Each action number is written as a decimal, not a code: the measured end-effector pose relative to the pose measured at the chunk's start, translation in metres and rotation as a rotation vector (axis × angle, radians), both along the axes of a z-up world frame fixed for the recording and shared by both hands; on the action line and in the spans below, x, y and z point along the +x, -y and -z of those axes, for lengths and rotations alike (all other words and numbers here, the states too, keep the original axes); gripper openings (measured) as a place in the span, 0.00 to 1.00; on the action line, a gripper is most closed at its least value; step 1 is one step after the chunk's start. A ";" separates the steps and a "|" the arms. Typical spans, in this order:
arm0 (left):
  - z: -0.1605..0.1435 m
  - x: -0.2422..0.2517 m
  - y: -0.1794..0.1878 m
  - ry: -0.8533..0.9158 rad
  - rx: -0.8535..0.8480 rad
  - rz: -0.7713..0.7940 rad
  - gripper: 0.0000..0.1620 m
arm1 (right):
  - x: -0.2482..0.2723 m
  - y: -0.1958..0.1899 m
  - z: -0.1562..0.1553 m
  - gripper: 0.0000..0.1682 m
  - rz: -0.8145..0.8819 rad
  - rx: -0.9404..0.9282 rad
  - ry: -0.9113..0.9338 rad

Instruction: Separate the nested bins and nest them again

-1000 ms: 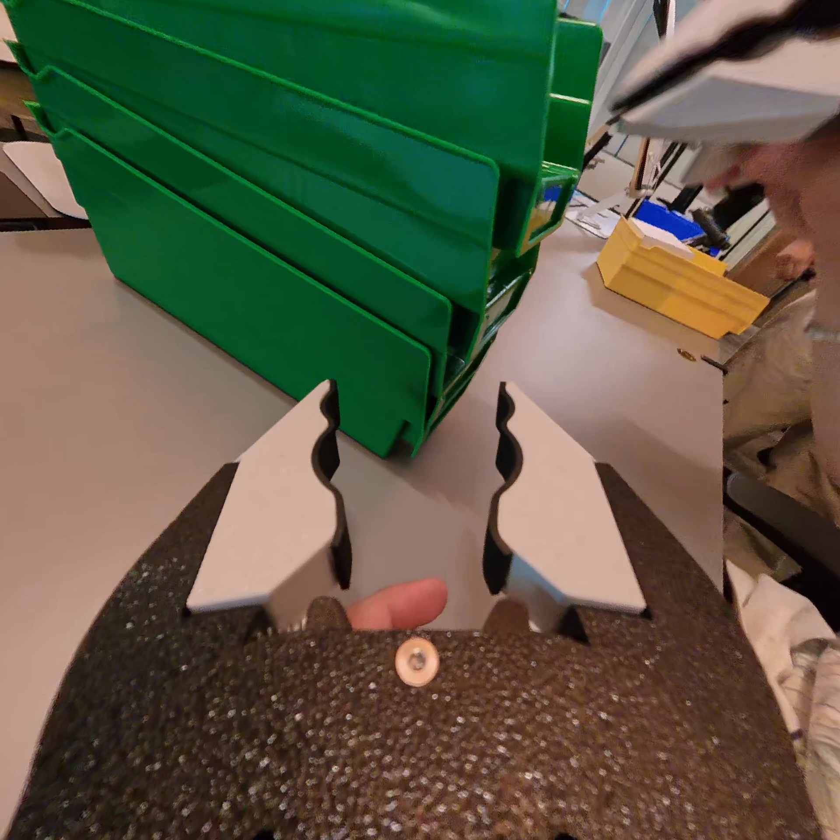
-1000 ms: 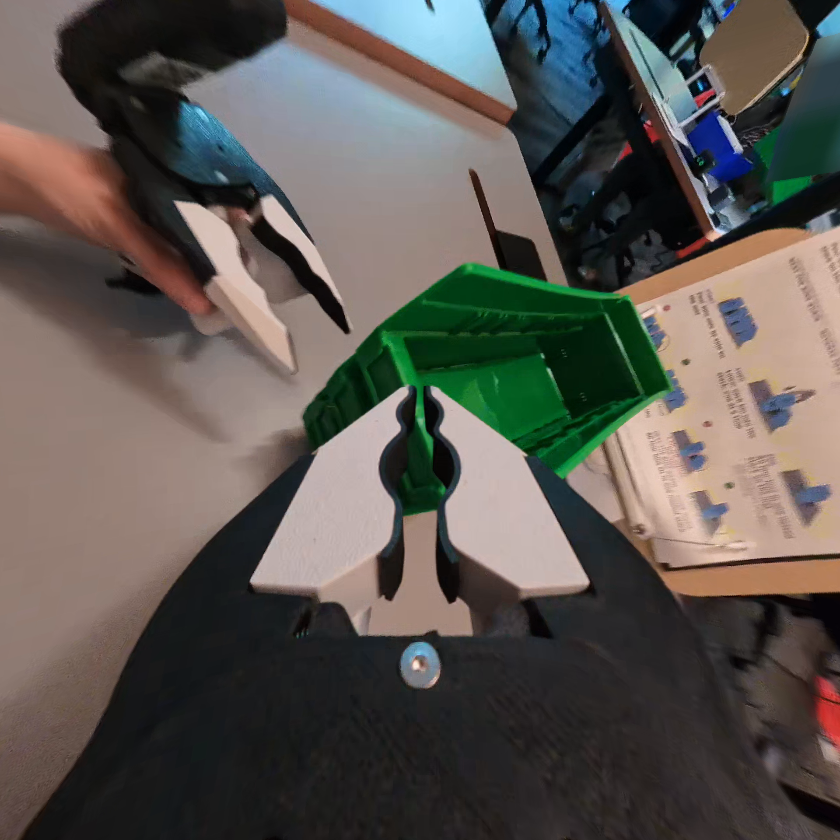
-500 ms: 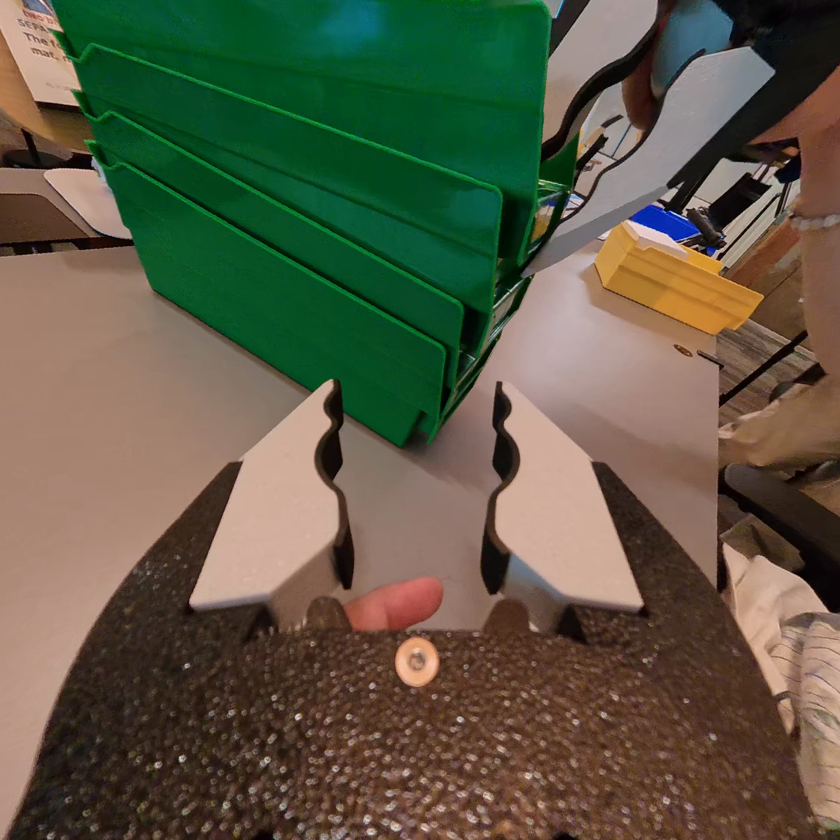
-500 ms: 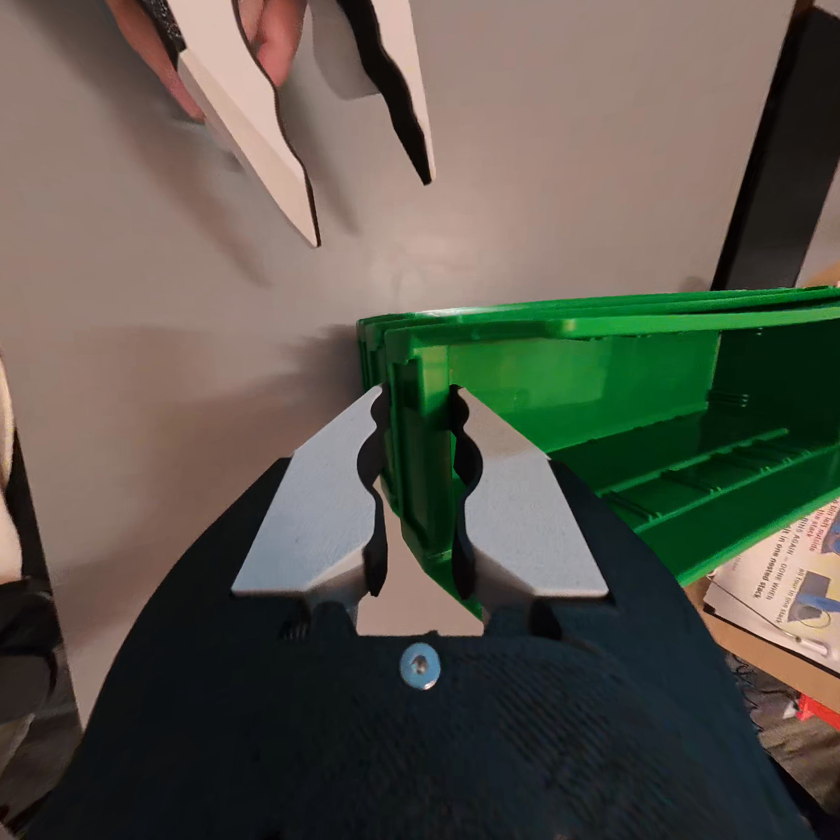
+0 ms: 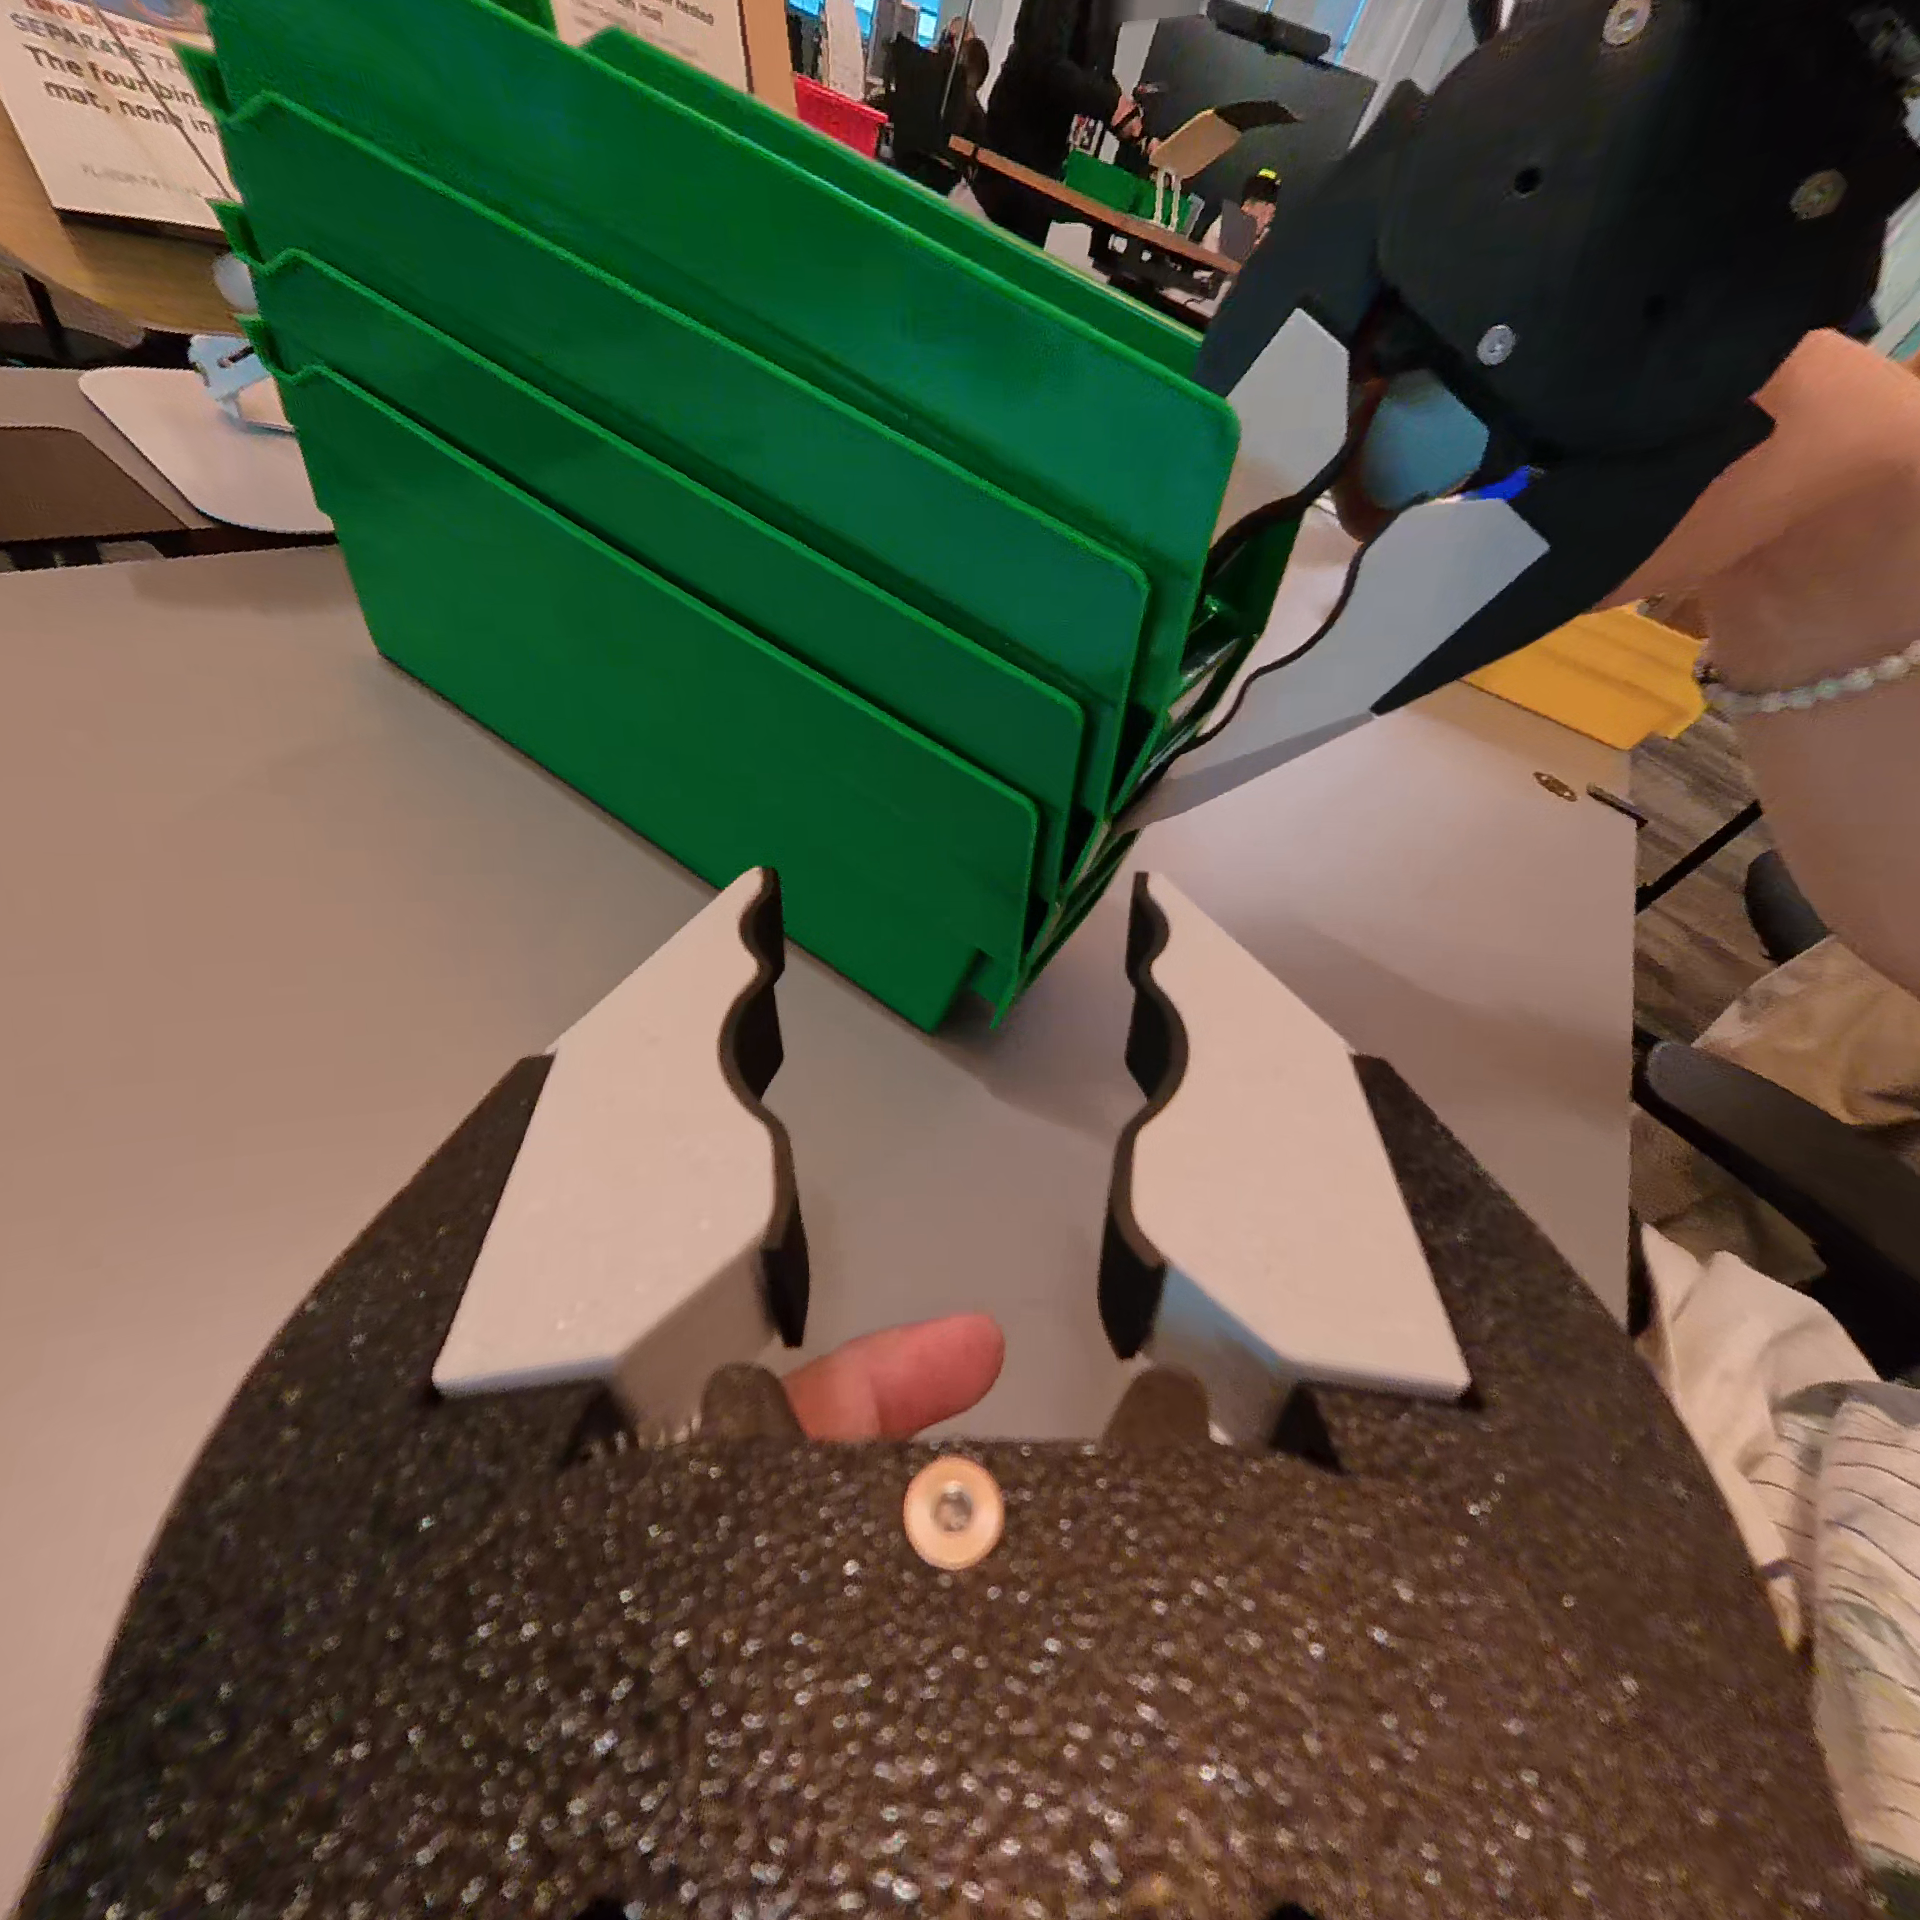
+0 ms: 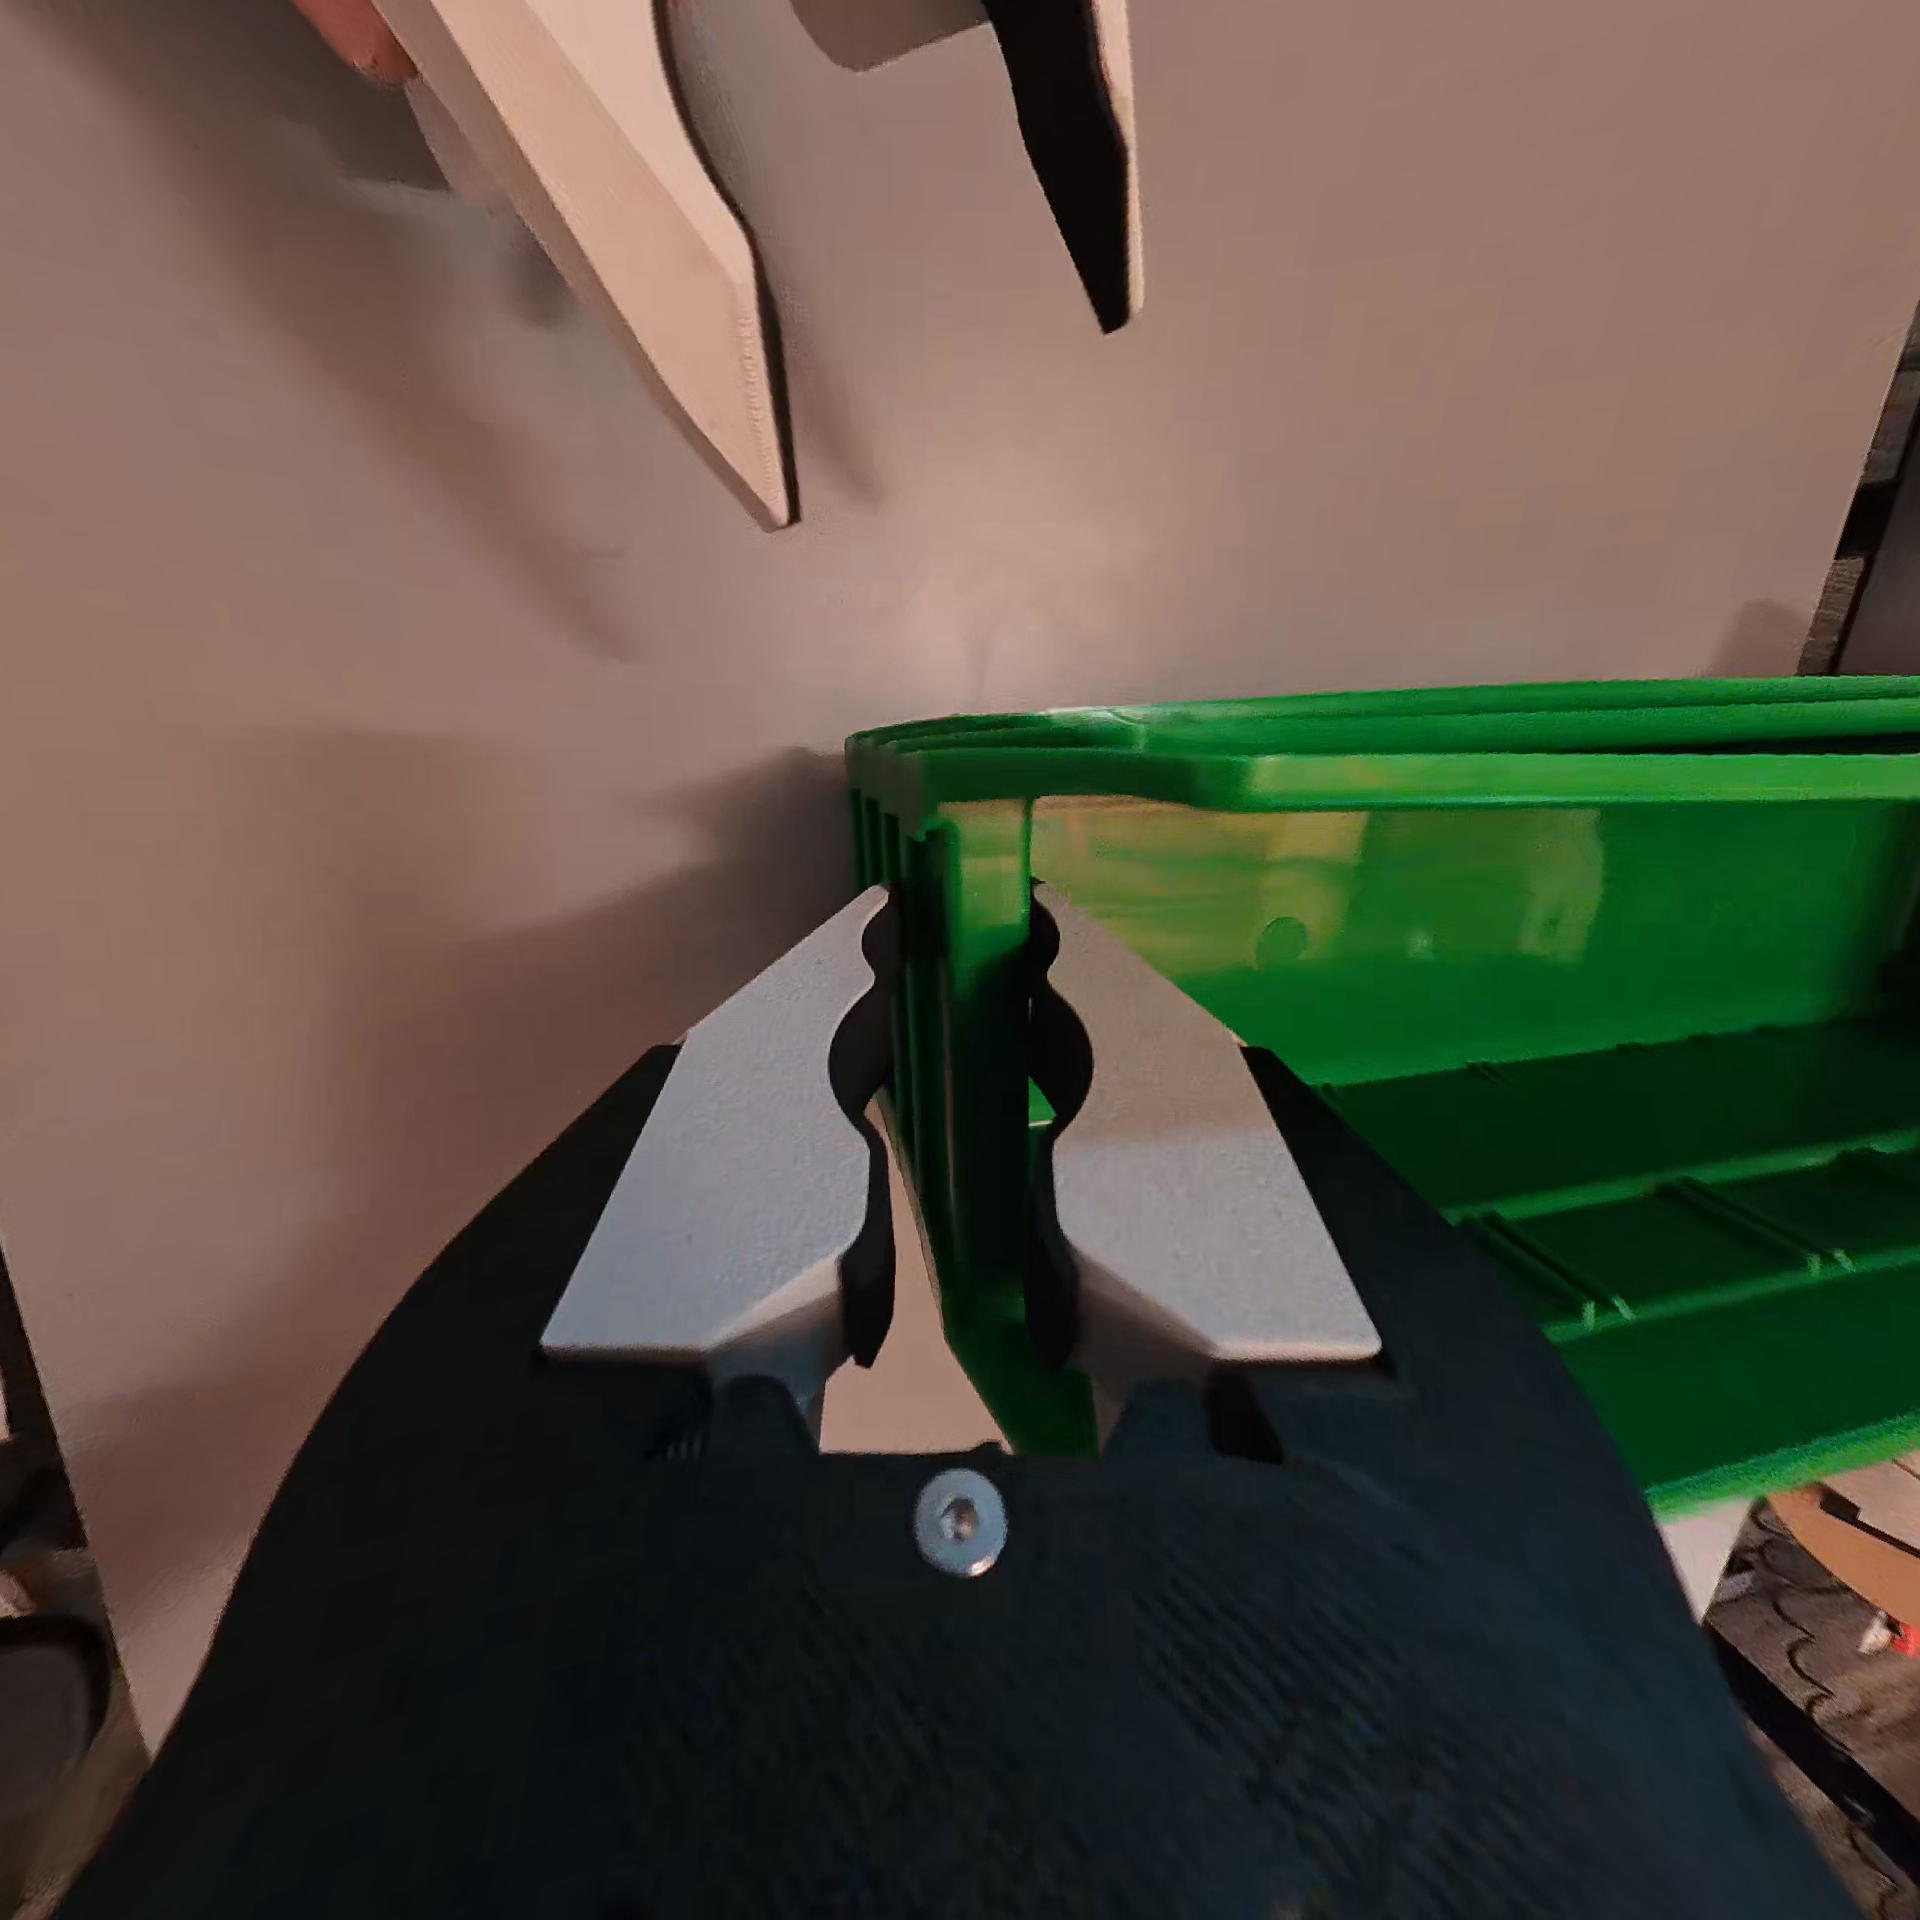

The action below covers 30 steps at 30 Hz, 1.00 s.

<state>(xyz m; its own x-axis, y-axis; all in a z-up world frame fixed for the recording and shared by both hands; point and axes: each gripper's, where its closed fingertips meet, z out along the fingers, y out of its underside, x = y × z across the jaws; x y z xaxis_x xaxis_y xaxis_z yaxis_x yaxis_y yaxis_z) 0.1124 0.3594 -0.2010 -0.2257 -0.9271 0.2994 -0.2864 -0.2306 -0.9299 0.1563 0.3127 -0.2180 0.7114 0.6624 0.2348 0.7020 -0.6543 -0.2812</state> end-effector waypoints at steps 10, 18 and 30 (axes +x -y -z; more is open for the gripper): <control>-0.002 -0.007 -0.010 0.006 -0.026 -0.015 0.40 | 0.000 0.011 -0.077 0.26 -0.059 -0.032 -0.082; -0.007 -0.009 -0.013 0.022 -0.041 -0.020 0.40 | 0.086 -0.070 -0.132 0.00 0.215 0.011 0.034; -0.007 -0.012 -0.013 0.029 -0.043 -0.004 0.40 | 0.136 -0.116 -0.006 0.00 0.712 -0.378 -0.132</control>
